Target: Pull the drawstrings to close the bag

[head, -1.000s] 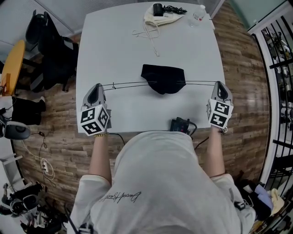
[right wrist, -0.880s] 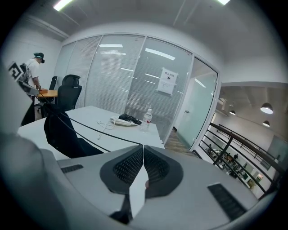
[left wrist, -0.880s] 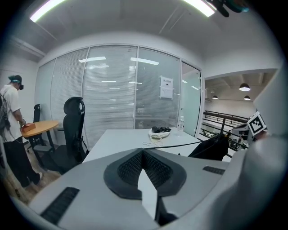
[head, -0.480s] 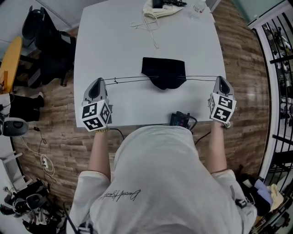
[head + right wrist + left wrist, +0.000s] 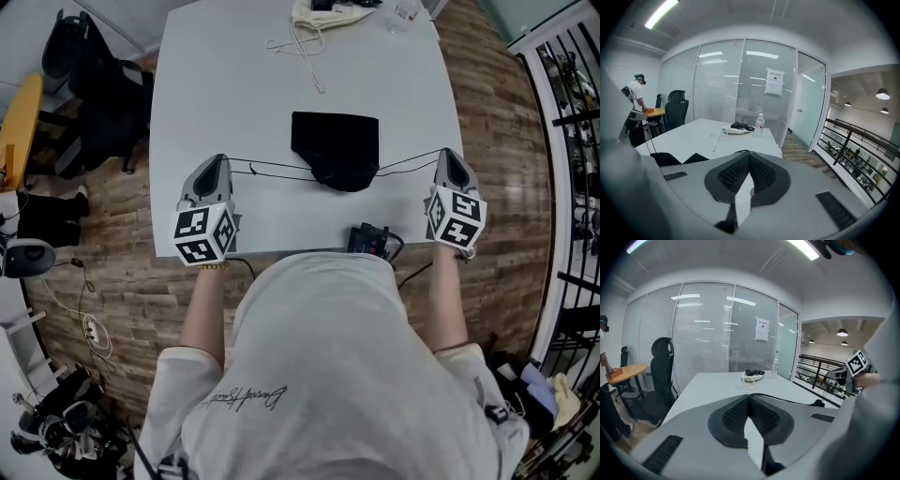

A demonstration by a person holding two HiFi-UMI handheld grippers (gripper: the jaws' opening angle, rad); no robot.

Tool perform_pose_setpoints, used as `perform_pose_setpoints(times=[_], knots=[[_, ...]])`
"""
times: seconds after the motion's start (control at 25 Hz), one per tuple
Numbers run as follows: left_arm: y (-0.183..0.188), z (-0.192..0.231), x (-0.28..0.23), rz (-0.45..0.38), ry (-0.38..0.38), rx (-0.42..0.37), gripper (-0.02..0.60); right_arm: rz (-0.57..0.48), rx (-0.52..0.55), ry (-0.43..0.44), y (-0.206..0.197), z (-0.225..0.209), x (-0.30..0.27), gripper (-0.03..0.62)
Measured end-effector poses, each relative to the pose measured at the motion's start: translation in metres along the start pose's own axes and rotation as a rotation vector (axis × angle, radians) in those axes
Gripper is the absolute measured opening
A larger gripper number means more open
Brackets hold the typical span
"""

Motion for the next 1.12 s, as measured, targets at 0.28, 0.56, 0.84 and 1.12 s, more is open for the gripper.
perform_pose_setpoints(times=[0.28,0.56,0.84,1.12], knots=[[0.005,-0.017,-0.002,-0.032,-0.068,0.012,0.011,-0.027,-0.001,0.175,0.01,0.039,-0.001,0.023],[0.002,-0.04,-0.003,-0.052,-0.134,0.035,0.011,-0.04,0.001,0.355,0.012,0.085,0.003,0.023],[0.002,-0.057,-0.004,-0.061,-0.195,0.047,0.011,-0.064,0.028,0.43,0.023,0.106,0.005,0.023],[0.009,-0.068,-0.004,-0.089,-0.243,0.078,0.011,-0.088,0.039,0.476,0.032,0.117,0.01,0.023]])
Point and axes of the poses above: the fingertips, and each gripper's own axes: x backward along the fingers, z to its left, y out of its top, the point moved 10 cm from there along x, backward along the fingers, and after that the axes turned 2 degrees about y, right-handed, at the moved point
